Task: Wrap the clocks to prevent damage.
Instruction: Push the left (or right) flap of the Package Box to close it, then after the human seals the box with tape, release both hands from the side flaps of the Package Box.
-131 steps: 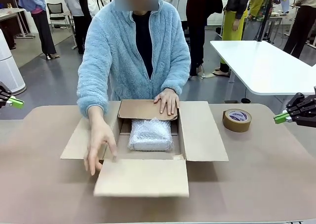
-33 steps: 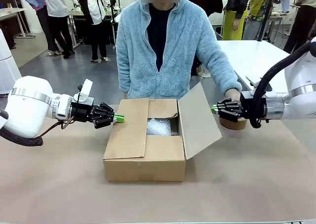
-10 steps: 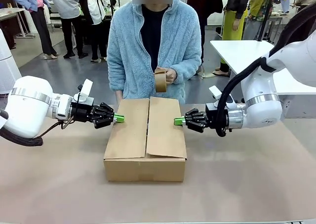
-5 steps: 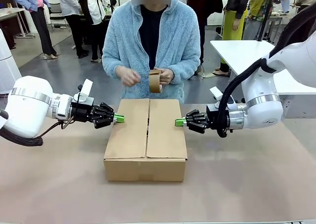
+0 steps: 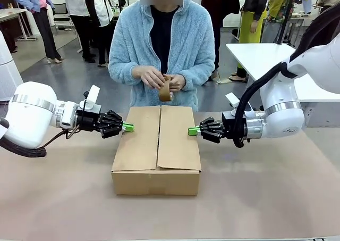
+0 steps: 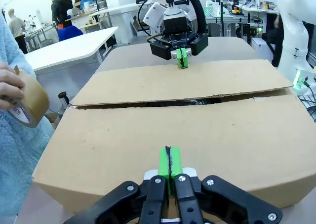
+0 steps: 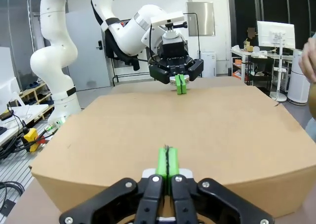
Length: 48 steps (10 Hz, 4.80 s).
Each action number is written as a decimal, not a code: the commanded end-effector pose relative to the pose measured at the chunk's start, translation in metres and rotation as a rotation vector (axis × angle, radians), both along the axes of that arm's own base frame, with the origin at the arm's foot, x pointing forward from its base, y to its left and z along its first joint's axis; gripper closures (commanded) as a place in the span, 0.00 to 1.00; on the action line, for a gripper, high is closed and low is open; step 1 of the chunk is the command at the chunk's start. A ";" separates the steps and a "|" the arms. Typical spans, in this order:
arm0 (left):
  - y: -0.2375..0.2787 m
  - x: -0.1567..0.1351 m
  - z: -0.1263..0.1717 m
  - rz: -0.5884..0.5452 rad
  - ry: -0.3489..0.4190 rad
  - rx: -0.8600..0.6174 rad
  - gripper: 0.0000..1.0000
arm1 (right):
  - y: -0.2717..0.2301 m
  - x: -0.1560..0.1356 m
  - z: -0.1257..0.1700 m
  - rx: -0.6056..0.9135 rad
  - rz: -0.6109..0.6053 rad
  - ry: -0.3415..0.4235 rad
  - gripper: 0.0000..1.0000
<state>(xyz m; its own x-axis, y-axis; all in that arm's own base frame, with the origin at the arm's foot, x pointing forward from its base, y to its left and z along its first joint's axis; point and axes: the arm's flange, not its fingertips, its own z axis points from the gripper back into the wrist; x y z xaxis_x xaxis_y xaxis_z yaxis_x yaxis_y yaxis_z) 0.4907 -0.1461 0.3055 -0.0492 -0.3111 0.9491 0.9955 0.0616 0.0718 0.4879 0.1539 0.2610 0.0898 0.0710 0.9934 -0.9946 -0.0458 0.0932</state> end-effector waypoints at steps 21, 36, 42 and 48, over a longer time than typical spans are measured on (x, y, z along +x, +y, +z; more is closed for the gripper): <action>-0.001 -0.001 -0.004 0.007 -0.021 0.012 0.99 | -0.001 0.000 -0.002 -0.004 -0.002 0.002 0.99; -0.001 -0.001 -0.004 0.007 -0.021 0.012 0.99 | -0.001 0.000 -0.002 -0.004 -0.002 0.002 0.99; -0.001 -0.001 -0.004 0.007 -0.021 0.012 0.99 | -0.001 0.000 -0.002 -0.004 -0.002 0.002 0.99; -0.001 -0.001 -0.004 0.007 -0.021 0.012 0.99 | -0.001 0.000 -0.002 -0.004 -0.002 0.002 0.99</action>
<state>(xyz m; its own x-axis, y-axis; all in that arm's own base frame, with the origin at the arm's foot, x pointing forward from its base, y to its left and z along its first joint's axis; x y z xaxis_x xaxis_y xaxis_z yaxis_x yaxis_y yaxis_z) 0.4907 -0.1458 0.3047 -0.0479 -0.3136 0.9484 0.9954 0.0633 0.0712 0.4878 0.1537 0.2605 0.0907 0.0716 0.9933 -0.9945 -0.0457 0.0941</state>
